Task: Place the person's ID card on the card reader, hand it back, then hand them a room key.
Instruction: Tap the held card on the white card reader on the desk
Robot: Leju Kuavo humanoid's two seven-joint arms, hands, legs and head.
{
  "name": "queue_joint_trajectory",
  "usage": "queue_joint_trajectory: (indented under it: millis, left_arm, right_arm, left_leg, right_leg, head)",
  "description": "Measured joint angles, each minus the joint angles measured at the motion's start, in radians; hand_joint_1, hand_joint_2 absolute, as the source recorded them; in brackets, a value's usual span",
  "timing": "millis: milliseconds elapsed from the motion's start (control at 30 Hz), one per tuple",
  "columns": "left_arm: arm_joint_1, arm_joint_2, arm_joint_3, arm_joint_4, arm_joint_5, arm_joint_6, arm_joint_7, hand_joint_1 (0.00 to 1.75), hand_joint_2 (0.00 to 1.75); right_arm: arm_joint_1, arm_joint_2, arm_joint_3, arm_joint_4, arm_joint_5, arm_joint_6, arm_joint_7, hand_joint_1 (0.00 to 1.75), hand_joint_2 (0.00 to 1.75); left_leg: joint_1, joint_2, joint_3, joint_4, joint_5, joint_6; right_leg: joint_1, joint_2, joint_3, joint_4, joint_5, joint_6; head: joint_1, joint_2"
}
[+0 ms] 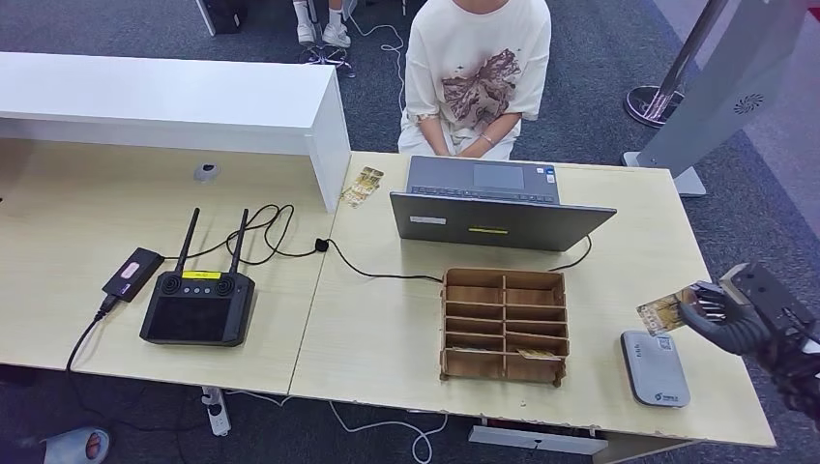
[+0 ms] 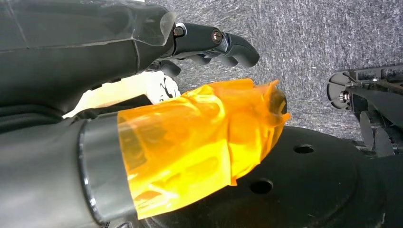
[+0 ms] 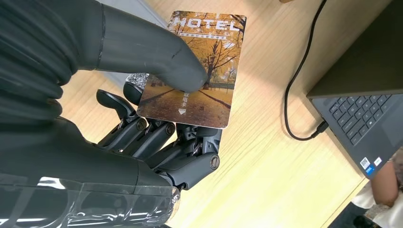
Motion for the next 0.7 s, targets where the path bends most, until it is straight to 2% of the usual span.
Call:
queue_joint_trajectory:
  millis: [700]
  left_arm:
    - [-0.002,0.001,0.0,0.0,-0.002,-0.003,0.002,0.0,0.0]
  right_arm:
    - [-0.008,0.029,0.027,0.035,0.051,-0.018,0.014,1.75,1.75]
  left_leg:
    - [0.0,0.0,0.0,0.0,0.0,0.0]
  right_leg:
    - [0.0,0.0,0.0,0.0,0.0,0.0]
  head:
    - [0.0,0.0]
